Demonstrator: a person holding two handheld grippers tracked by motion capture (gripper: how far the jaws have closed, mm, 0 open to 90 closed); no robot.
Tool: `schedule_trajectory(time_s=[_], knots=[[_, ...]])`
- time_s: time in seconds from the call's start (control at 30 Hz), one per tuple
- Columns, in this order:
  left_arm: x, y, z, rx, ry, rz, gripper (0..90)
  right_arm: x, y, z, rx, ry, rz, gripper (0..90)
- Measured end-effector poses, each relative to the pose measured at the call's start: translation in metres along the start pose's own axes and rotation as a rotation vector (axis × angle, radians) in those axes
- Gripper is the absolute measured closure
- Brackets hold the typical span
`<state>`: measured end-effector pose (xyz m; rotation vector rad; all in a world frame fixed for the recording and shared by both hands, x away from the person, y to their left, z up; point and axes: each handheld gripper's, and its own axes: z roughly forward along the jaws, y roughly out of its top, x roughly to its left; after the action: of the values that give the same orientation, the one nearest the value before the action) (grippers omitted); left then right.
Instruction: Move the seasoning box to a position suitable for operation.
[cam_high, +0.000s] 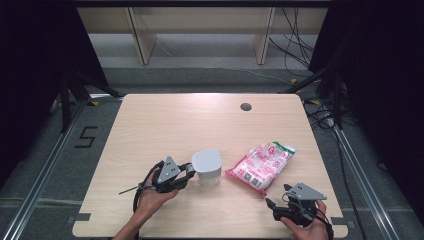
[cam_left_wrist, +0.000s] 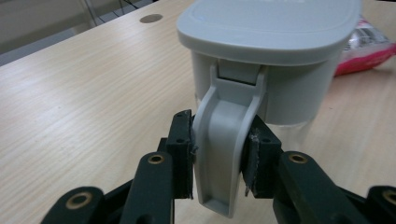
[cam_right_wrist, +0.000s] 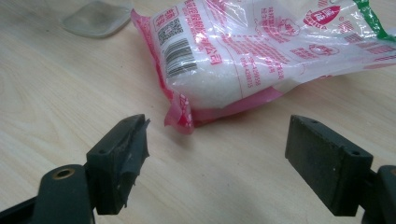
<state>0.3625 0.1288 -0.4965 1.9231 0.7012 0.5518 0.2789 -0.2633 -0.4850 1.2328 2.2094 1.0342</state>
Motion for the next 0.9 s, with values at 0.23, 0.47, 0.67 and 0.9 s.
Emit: schedule_trajectory(time_s=[0.23, 0.47, 0.67, 0.9], knots=[[0.003, 0.0, 0.005, -0.042, 0.008, 0.051, 68.7, -0.005, 0.001, 0.003, -0.033, 0.001, -0.061, 21.7], [0.003, 0.0, 0.009, -0.041, -0.04, 0.025, 68.6, -0.005, 0.0, 0.003, -0.02, 0.015, -0.052, 22.1], [0.004, 0.0, 0.013, -0.046, -0.047, 0.004, 68.6, -0.005, -0.001, 0.003, -0.016, 0.036, -0.041, 21.8], [0.005, 0.001, 0.014, -0.033, -0.043, 0.013, 68.7, -0.005, -0.001, 0.002, -0.009, 0.022, -0.04, 21.8]])
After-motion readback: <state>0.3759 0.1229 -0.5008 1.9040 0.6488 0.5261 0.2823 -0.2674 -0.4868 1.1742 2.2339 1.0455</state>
